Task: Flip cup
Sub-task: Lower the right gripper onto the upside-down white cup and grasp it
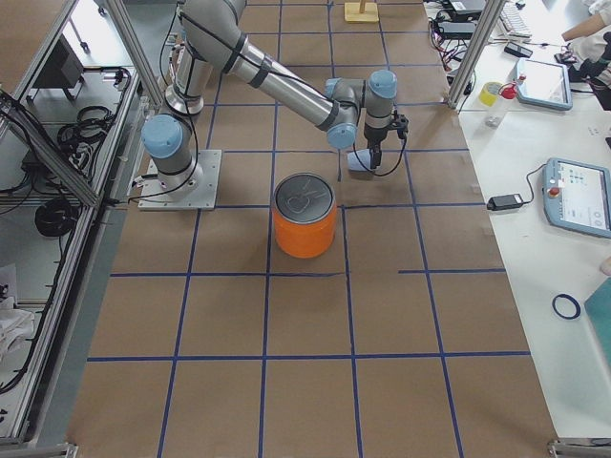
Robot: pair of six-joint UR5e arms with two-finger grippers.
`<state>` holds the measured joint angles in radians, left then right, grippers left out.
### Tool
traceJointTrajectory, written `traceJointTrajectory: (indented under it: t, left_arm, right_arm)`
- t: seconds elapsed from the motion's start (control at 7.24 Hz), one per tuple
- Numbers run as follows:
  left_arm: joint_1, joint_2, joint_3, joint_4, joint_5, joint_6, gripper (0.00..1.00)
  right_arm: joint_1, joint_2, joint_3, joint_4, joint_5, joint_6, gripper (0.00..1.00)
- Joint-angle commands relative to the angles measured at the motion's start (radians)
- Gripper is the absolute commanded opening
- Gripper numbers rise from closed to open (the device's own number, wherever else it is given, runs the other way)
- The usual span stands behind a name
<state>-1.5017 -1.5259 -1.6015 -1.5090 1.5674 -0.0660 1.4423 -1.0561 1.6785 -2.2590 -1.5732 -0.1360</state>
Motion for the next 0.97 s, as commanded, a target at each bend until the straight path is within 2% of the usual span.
traceJointTrajectory:
  t: [0.0, 0.55, 0.69, 0.83]
  left_arm:
    - [0.003, 0.001, 0.0, -0.003, 0.003, 0.0, 1.0]
    - [0.008, 0.001, 0.0, 0.001, 0.003, 0.0, 1.0]
    - [0.008, 0.003, 0.002, 0.001, 0.003, 0.0, 1.0]
    - [0.006, 0.001, 0.002, -0.003, 0.005, 0.0, 1.0]
  right_arm:
    - [0.0, 0.018, 0.004, -0.004, 0.004, -0.005, 1.0]
    - [0.003, 0.036, 0.004, -0.019, 0.002, 0.001, 1.0]
    - [0.003, 0.036, 0.004, -0.019, 0.005, -0.005, 0.8]
    - [0.003, 0.038, 0.004, -0.016, 0.024, 0.001, 0.56]
